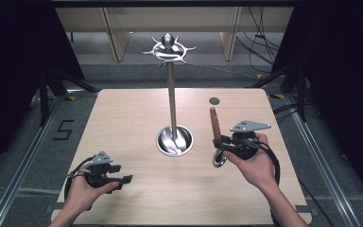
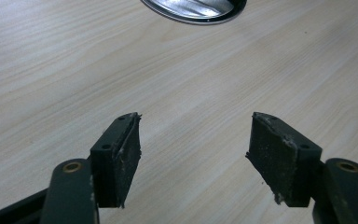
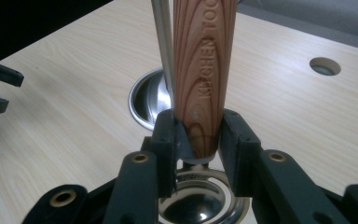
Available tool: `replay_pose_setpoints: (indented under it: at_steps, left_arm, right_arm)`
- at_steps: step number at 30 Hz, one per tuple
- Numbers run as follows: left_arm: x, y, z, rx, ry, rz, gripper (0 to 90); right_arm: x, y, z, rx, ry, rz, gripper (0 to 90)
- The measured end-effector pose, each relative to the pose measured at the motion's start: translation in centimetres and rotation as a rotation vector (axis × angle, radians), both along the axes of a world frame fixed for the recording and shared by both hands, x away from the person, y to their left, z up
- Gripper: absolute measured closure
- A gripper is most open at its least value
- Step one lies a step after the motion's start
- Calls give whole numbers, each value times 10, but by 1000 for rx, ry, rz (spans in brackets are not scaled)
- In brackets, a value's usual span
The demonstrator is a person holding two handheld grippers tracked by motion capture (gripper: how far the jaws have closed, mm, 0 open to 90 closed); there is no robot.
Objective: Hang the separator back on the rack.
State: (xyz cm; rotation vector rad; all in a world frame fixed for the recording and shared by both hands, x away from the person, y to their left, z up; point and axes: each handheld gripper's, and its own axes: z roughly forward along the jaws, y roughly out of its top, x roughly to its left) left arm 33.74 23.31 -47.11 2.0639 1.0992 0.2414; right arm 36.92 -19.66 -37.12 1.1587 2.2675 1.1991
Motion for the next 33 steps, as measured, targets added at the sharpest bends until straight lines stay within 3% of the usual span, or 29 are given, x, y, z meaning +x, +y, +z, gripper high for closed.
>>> replay_pose_setpoints:
  at_steps: [1,3,4,5,6,8,9,10,12,15,17,21,27,33]
  left_arm:
    - [0,0,0,2,2,6,330]
    - [0,0,-1,-2,5,6,330]
    - [0,1,-1,5,6,4,330]
    - [0,1,-1,10,11,3,330]
    - [0,1,-1,9,11,3,330]
    - [0,0,-1,1,3,7,330]
    - [-1,0,-1,1,3,8,330]
    - [0,0,-1,1,4,8,330]
    - [0,-1,-2,7,11,9,329]
    - [1,-1,-2,10,7,8,329]
    - [1,-1,-1,5,6,8,329]
    - [0,-1,-1,1,8,5,329]
    - [0,-1,-2,1,11,10,328]
    - [-1,-2,0,-3,6,0,328]
  right_arm:
    - [2,-1,0,-8,-30,12,698]
    - [3,-1,3,-8,-47,17,697]
    - [0,1,6,7,-12,3,697]
    - [2,0,6,-6,-43,20,697]
    - [1,2,6,14,-49,0,697]
    - [3,0,9,-3,-56,19,697]
    - [2,1,8,16,-57,3,697]
    - [1,1,11,18,-29,2,697]
    - [4,1,11,29,-61,-1,697]
    - [5,2,15,29,-46,2,697]
    - [7,3,15,32,-85,1,697]
    - [10,6,22,36,-77,10,697]
    - [15,10,31,62,-121,18,697]
    - [17,10,38,53,-125,16,698]
